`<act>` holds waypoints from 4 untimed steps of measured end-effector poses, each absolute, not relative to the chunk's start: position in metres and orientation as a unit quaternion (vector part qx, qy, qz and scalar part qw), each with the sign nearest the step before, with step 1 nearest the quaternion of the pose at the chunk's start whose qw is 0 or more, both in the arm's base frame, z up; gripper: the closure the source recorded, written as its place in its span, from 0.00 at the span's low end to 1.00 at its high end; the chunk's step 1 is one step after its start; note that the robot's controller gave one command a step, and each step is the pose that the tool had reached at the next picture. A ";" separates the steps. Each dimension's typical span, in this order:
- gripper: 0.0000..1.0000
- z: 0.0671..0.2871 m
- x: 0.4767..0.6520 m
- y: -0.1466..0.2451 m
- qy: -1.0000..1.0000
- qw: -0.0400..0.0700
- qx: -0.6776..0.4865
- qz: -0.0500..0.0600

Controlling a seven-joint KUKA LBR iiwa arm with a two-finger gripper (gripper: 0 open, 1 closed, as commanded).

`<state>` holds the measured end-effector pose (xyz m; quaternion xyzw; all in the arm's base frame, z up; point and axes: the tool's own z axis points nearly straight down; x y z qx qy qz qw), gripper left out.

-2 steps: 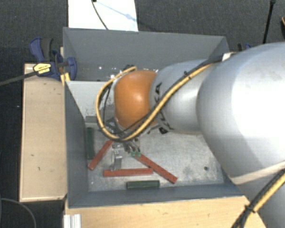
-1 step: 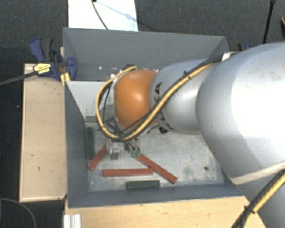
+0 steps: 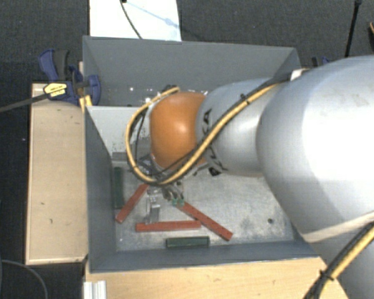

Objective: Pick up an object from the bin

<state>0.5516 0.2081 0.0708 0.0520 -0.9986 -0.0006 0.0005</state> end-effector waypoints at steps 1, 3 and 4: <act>1.00 0.072 0.553 0.208 -0.999 -0.001 0.051 -0.001; 1.00 0.072 0.552 0.208 -0.999 -0.001 0.049 -0.001; 0.00 0.071 0.552 0.208 -0.999 0.001 0.048 -0.001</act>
Offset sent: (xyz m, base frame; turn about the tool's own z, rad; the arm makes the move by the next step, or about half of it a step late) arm 0.0000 0.0000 0.0000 0.0000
